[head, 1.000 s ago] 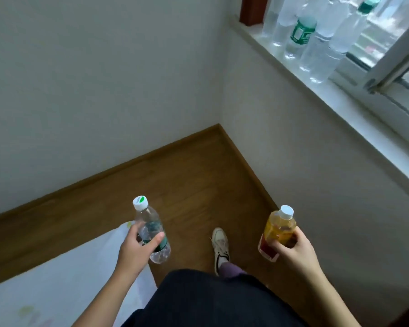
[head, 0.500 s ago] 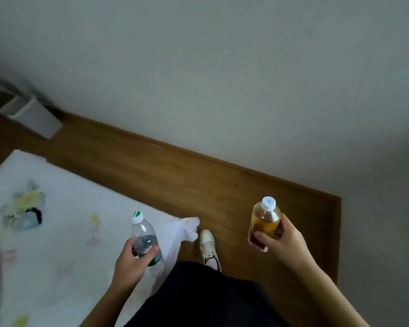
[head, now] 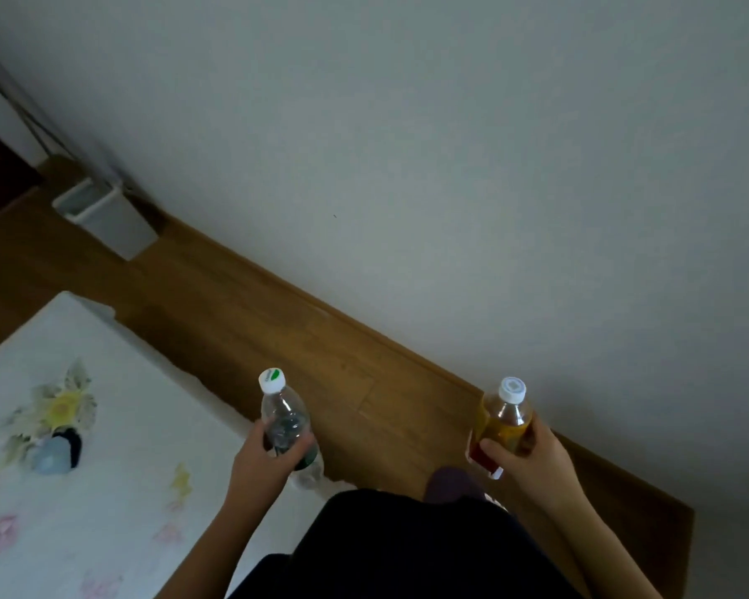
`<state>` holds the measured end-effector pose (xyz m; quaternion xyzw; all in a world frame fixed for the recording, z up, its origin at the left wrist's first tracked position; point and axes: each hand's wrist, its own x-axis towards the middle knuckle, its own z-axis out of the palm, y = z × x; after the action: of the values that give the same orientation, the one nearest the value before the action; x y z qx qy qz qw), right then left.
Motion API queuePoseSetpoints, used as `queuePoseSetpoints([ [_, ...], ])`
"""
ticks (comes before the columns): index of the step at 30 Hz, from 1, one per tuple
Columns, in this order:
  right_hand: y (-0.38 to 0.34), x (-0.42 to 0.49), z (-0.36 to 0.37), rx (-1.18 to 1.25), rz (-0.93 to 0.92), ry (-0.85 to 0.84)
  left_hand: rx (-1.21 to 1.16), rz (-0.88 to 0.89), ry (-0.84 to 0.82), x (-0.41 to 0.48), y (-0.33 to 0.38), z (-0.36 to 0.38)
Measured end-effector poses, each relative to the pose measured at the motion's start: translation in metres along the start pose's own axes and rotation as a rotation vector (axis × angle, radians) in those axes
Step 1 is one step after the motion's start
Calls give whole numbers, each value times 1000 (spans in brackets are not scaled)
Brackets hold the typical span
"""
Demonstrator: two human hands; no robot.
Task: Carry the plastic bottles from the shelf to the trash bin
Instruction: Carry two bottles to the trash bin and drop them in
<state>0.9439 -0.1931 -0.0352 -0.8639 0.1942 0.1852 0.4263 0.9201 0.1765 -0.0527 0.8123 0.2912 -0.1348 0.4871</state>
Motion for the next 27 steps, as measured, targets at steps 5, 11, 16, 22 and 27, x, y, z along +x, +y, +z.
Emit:
queuePoseSetpoints([
  [5,-63,89,-5,-9,-57,-91,-102,46,38,79,61,-17],
  [11,-161,193,17,-78,-184,-233,-163,-100,265,134,73,-37],
  [16,-259,268,70,-162,-318,-462,-284,-276,511,140,65,-60],
  [22,-379,304,180,-307,-467,-739,-464,-507,750,125,32,-93],
  [27,-462,311,278,-383,-559,-850,-588,-670,859,147,-2,-134],
])
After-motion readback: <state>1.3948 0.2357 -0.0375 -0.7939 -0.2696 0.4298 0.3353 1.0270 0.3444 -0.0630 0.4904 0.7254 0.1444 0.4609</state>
